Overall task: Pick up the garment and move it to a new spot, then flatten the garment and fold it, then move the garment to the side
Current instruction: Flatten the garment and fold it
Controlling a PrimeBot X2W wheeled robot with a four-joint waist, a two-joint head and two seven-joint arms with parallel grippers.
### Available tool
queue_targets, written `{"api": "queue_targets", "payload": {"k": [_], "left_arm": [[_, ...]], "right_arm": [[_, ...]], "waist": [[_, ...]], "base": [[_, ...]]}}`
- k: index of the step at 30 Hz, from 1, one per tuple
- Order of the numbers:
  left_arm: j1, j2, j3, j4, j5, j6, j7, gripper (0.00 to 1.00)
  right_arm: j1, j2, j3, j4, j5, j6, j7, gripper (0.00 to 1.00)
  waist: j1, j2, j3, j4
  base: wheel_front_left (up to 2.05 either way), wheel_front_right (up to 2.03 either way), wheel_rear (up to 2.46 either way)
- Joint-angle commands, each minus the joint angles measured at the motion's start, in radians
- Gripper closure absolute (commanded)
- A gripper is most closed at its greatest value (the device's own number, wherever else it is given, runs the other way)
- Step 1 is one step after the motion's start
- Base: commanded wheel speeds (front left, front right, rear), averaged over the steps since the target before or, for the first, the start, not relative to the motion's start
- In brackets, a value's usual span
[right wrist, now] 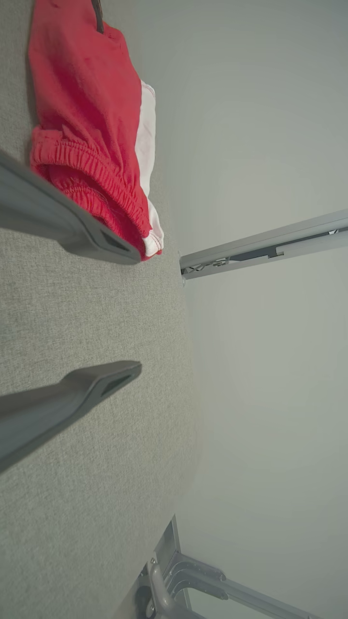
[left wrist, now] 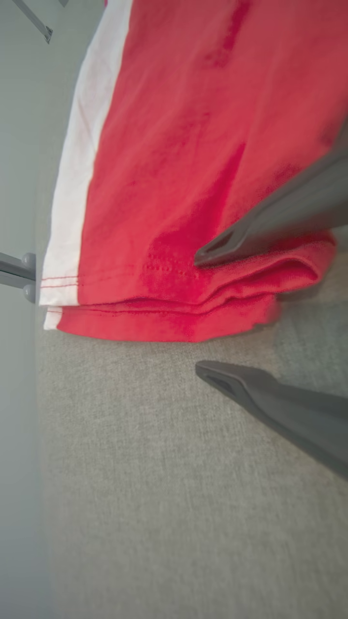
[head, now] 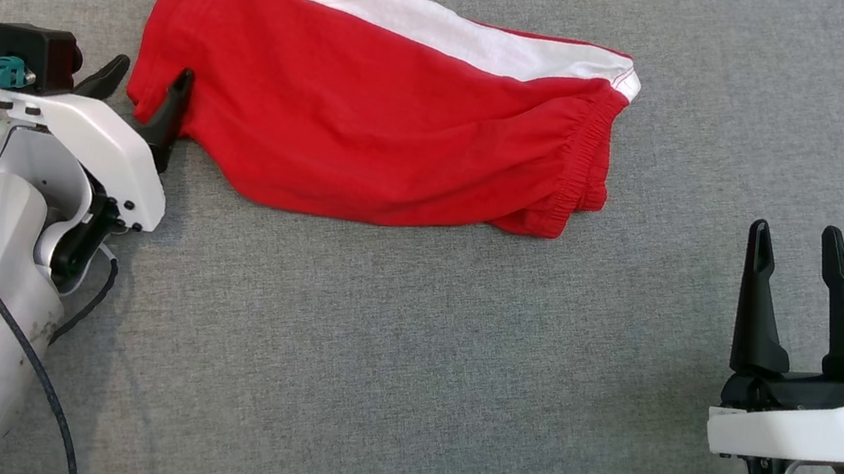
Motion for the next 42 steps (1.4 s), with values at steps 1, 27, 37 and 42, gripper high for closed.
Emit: {"api": "queue_targets", "payload": {"k": [1,27,37,42], "left_arm": [[-0.007,0.0,-0.001,0.057,-0.009,-0.007,0.01,0.15],[0.505,-0.031,-0.022,-0.523,-0.044,0.133,-0.115,1.0],[0.587,-0.022,0.0,-0.706,0.003,0.227,-0.159,0.0],[0.569,-0.006,0.029,-0.758,0.049,0.248,-0.259,0.0]], "right_arm": [[-0.012,-0.005,-0.003,0.003,0.005,0.0,-0.006,0.0],[0.074,-0.005,-0.054,-0.018,-0.025,0.0,0.052,0.0],[0.09,-0.005,-0.042,-0.03,-0.039,0.0,0.073,0.0],[0.086,-0.005,-0.056,-0.041,-0.069,0.0,0.082,0.0]], "waist": [[0.0,0.0,0.001,0.002],[0.0,0.0,-0.131,0.145],[0.0,0.0,-0.151,0.136],[0.0,0.0,-0.171,0.14]], "base": [[0.0,0.0,0.0],[0.0,0.0,0.0],[0.0,0.0,0.0],[0.0,0.0,0.0]]}}
